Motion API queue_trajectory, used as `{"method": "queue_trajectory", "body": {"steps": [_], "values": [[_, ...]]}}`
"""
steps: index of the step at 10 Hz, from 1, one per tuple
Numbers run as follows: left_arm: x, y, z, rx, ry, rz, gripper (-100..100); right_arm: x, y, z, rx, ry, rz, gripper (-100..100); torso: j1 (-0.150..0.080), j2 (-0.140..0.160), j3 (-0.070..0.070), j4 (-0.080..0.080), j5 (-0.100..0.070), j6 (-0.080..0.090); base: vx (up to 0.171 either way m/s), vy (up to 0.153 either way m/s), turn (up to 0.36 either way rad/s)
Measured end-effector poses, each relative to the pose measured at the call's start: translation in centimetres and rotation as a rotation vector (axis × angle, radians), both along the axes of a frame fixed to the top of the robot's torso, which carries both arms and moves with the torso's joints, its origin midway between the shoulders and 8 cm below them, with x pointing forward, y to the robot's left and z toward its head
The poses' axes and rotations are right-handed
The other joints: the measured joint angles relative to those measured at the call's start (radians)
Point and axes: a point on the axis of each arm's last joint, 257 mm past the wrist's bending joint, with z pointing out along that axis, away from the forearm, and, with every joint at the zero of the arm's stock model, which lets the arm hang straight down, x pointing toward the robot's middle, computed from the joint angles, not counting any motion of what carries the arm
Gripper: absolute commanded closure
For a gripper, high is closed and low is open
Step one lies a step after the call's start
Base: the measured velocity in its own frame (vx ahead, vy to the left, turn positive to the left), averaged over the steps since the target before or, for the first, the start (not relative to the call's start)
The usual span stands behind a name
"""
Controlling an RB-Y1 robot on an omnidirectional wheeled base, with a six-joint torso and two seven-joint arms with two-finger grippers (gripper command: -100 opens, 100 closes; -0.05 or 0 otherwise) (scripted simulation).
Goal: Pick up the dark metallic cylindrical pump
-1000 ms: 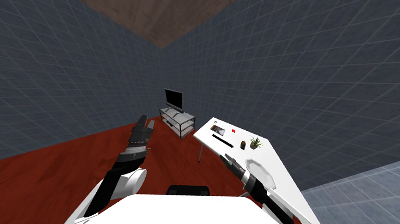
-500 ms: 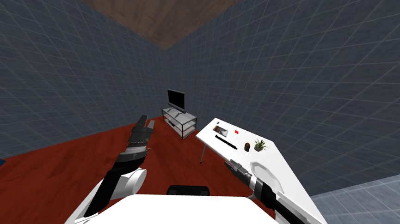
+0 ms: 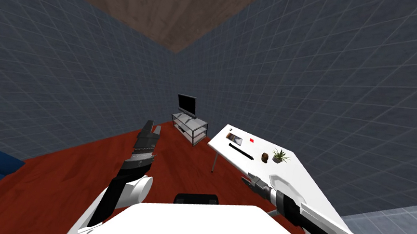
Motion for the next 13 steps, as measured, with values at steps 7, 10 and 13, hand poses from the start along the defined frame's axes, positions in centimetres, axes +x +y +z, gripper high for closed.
{"method": "queue_trajectory", "body": {"steps": [7,10,13], "values": [[0.0,0.0,0.0,0.0,0.0,0.0,0,-5.1,-12.0,-2.8,-0.312,0.167,0.055,-100,0.001,-0.003,-0.002,-0.001,0.0,0.0,0.089,0.073,0.113],[0.0,0.0,0.0,0.0,0.0,0.0,0,-9.1,-19.0,-3.0,-0.473,0.272,0.083,-100,0.001,-0.009,-0.005,-0.002,0.0,-0.001,0.189,0.085,0.245],[0.0,0.0,0.0,0.0,0.0,0.0,0,-12.1,-24.5,-2.4,-0.594,0.364,0.096,-100,0.0,-0.007,-0.004,-0.002,0.0,-0.001,0.16,0.048,0.142]]}}
